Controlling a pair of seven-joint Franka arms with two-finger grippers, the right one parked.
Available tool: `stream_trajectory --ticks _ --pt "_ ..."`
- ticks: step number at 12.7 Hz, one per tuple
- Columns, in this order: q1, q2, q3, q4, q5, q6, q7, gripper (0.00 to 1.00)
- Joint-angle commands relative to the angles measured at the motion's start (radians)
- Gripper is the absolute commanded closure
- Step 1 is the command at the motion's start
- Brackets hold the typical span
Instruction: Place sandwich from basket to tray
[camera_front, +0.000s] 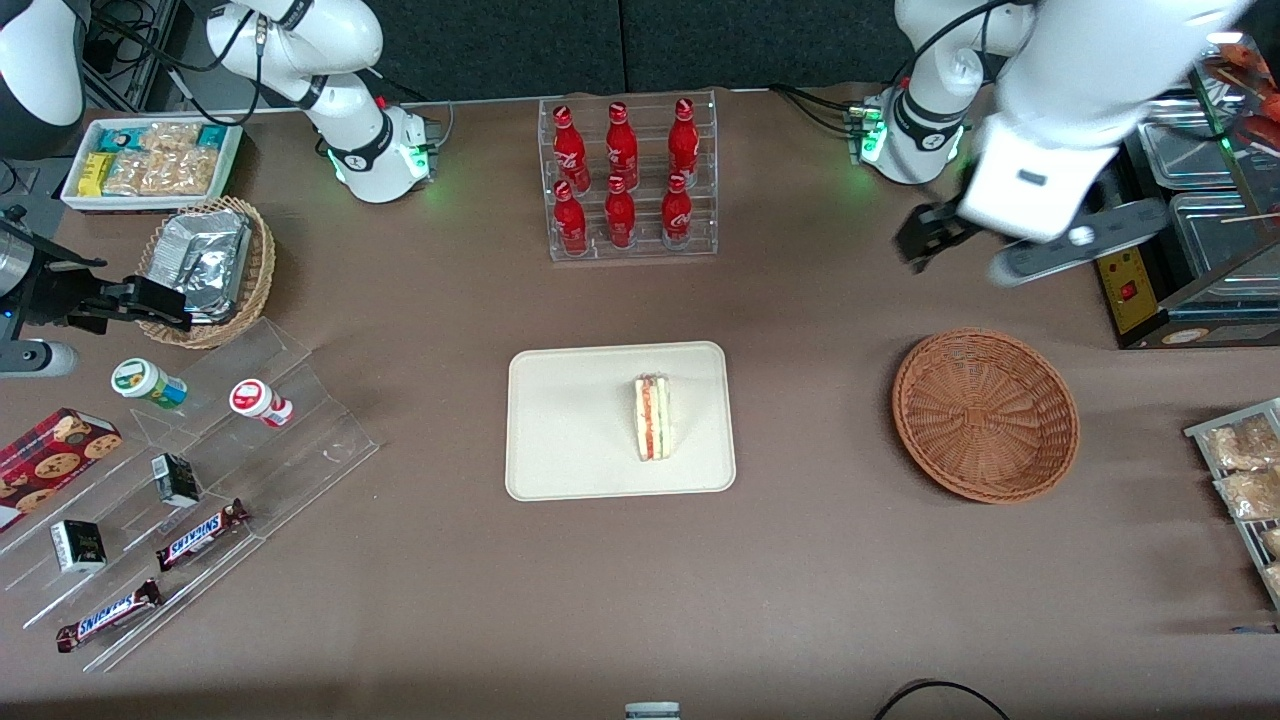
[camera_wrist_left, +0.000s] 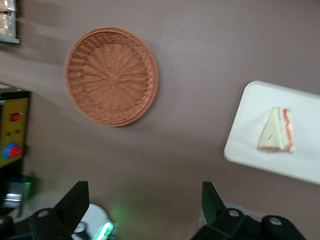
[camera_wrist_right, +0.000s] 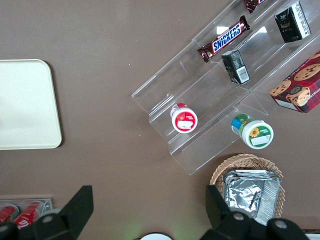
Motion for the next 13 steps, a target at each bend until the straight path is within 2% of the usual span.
stream_trajectory --ticks 1,3,5,7,9,13 --pt "0.107 -0.115 -0.01 -0.062 -0.034 -0.08 0.197 0.0" --pt "0.18 -0.185 0.019 -0.109 -0.044 -0.102 0.331 0.0" --pt "0.181 -0.256 0.112 -0.184 -0.078 -0.102 0.455 0.01" --pt "0.178 -0.319 0.134 -0.249 -0.089 -0.091 0.474 0.0" --pt "0.172 -0.312 0.131 -0.247 -0.112 -0.085 0.474 0.0" --pt "0.163 -0.244 0.102 -0.189 -0.103 -0.083 0.469 0.01"
